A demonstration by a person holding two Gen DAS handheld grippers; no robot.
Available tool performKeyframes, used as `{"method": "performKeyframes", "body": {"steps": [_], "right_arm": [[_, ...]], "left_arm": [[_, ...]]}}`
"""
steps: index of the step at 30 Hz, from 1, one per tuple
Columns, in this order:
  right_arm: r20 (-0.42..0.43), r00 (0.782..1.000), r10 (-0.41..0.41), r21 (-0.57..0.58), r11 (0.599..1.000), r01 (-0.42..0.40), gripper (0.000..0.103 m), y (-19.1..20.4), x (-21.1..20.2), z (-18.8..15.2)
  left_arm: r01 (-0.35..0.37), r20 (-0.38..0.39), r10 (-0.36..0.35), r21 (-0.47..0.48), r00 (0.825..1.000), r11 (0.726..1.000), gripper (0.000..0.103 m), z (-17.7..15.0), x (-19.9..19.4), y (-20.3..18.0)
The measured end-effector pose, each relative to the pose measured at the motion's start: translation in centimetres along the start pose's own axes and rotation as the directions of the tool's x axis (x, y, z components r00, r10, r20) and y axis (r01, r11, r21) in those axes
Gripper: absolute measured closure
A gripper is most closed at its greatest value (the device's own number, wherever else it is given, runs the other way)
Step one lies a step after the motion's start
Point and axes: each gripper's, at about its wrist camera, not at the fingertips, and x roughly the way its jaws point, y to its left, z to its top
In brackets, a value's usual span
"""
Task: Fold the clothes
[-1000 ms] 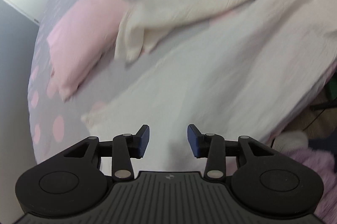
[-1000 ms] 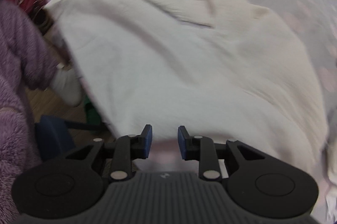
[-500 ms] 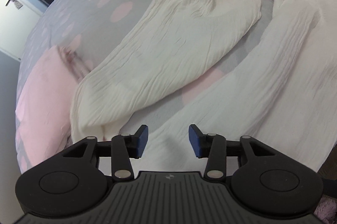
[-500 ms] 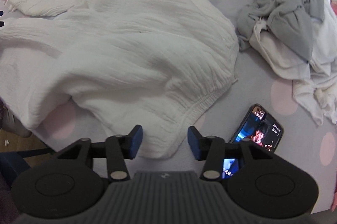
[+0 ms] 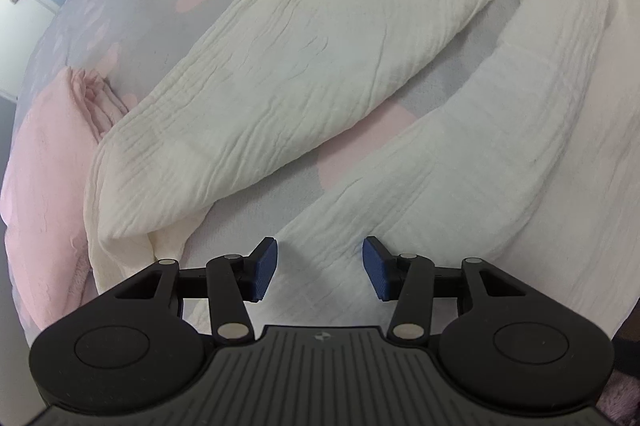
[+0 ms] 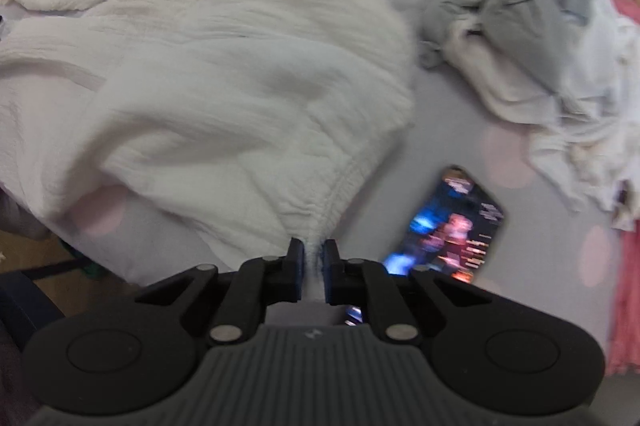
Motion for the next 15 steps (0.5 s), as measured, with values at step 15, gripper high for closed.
{"method": "performKeyframes", "body": {"steps": [15], "right_arm": [[-0.065, 0.995, -0.071, -0.002, 0.997, 0.071, 0.072, -3.0, 0.2, -1.0]], "left_arm": [[-0.022, 0.081, 0.028, -0.075, 0.996, 0.997, 0.058, 0.3, -3.1, 2.1]]}}
